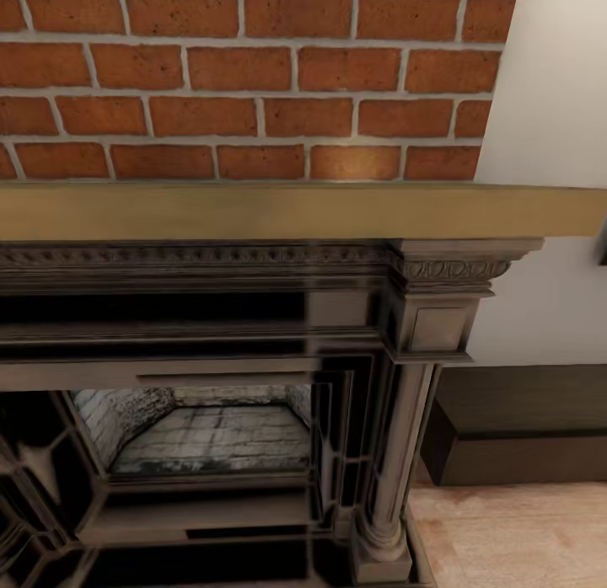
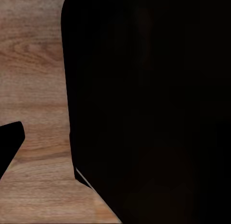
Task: Place each of the two pumpkins and all three candles from the living room inside a cabinet in the living room (use any cabinet), then make sure every cabinet is closed, and position the cauldron so it is next to a table in the living room.
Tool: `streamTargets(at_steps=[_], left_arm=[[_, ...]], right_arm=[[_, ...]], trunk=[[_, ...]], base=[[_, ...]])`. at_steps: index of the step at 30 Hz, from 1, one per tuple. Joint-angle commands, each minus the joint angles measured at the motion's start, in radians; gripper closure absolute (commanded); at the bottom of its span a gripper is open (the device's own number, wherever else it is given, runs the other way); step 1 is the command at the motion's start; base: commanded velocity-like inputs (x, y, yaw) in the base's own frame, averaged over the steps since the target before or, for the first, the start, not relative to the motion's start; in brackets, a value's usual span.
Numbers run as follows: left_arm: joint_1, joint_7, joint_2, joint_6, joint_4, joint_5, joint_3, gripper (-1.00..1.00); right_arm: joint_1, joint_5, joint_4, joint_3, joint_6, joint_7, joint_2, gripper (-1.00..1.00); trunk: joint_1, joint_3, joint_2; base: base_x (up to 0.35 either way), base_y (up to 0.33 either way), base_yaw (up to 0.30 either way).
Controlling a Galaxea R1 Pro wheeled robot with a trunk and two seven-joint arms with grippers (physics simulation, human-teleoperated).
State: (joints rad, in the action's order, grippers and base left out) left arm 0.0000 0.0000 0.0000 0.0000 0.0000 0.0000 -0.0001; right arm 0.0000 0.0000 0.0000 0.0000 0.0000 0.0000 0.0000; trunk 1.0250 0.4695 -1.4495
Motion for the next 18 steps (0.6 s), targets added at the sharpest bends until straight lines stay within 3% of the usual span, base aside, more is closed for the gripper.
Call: streamTargets(at_steps=[1, 5, 11, 15, 18], left_arm=[[0.000, 0.000, 0.000, 0.000, 0.000, 0.000, 0.000, -1.00], [-0.002, -0.013, -0.009, 0.003, 0.002, 0.005, 0.003, -1.00], [-0.002, -0.016, -0.040, 0.010, 0.002, -0.006, -0.006, -1.00], [-0.002, -0.016, -0.039, 0.006, 0.002, -0.004, -0.008, -1.00], [-0.002, -0.015, -0.038, 0.002, 0.002, -0.005, -0.010, -1.00]], right_arm=[[0.000, 0.000, 0.000, 0.000, 0.000, 0.000, 0.000, -1.00], [-0.002, -0.009, 0.002, -0.002, 0.002, -0.001, 0.000, -1.00], [-0.002, -0.009, 0.002, -0.003, -0.001, -0.002, 0.032, -1.00], [-0.002, -0.010, 0.002, -0.004, -0.002, -0.002, 0.053, -1.00], [-0.002, -0.011, 0.002, -0.004, -0.001, -0.002, 0.054, -1.00]], trunk=[[0.000, 0.001, 0.000], [0.000, 0.001, 0.000], [0.000, 0.001, 0.000], [0.000, 0.001, 0.000], [0.000, 0.001, 0.000]], base=[[0.000, 0.000, 0.000], [0.000, 0.000, 0.000], [-0.072, 0.000, 0.000], [-0.258, 0.043, -0.028], [-0.122, 0.043, -0.205]])
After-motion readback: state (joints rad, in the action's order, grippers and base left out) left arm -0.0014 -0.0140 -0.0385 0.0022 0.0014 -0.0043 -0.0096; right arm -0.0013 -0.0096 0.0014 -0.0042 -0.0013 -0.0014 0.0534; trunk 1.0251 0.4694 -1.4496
